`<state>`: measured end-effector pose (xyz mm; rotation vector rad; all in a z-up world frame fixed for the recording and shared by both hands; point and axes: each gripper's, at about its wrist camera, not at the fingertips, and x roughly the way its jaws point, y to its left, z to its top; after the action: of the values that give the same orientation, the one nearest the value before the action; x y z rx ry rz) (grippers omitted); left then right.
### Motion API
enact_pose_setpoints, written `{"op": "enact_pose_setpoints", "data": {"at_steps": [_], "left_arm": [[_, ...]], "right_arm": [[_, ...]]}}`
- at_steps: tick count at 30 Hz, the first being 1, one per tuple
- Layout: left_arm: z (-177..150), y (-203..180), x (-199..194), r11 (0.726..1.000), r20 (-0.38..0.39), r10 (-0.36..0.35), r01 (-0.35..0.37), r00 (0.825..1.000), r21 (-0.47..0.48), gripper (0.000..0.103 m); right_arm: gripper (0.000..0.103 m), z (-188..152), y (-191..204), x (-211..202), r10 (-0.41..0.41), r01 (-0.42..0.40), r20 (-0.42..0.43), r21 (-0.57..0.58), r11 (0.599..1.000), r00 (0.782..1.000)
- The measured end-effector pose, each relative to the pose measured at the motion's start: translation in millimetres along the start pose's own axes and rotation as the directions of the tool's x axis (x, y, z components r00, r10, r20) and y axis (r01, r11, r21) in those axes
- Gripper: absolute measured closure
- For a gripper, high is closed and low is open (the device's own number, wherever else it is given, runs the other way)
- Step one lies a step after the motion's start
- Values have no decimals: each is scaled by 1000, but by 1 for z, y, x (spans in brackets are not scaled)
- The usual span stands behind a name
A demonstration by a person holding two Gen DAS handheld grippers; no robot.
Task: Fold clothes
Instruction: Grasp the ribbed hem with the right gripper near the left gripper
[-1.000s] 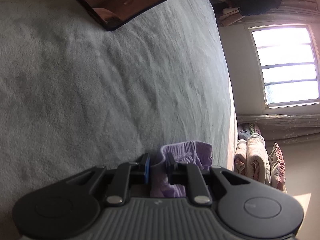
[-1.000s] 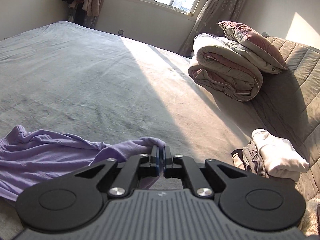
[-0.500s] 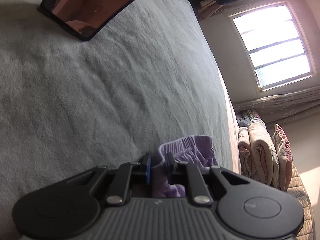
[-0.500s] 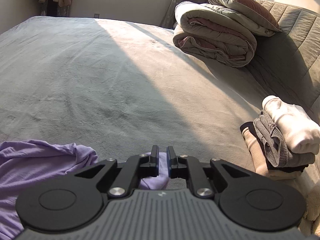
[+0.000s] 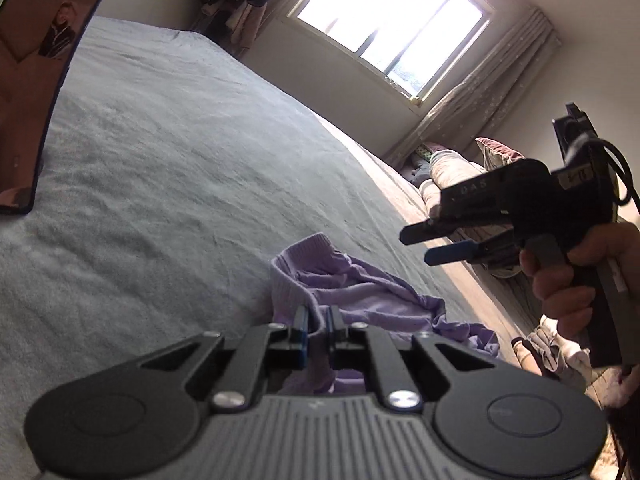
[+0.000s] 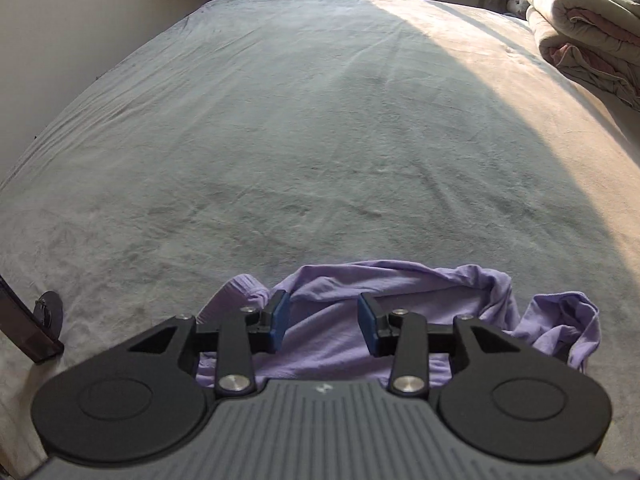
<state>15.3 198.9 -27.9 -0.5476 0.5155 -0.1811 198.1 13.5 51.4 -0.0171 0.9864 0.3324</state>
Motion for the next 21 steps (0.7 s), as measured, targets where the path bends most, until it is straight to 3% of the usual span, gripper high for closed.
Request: {"op": "enact_pose_setpoints", "data": {"at_steps": [8,12,18,21], "left_arm": [[-19,-32,11,967,-126,-86,113,988,230,95],[-27,-39,10,950,-159,-90,132,983,282,95],[-30,-40,9,946,-181,-92,143,979,291,95],[-30,-41,9,947,-184,-90,141,979,289,95]], "right_arm": [[61,-3,40,32,53,-61,-135,-60,996,989],[61,-4,49,45,0,-14,-151,-91,996,989],[61,0,39,50,-115,104,-112,-103,989,987],[61,3,35,39,-104,99,-59,-92,991,993]]}}
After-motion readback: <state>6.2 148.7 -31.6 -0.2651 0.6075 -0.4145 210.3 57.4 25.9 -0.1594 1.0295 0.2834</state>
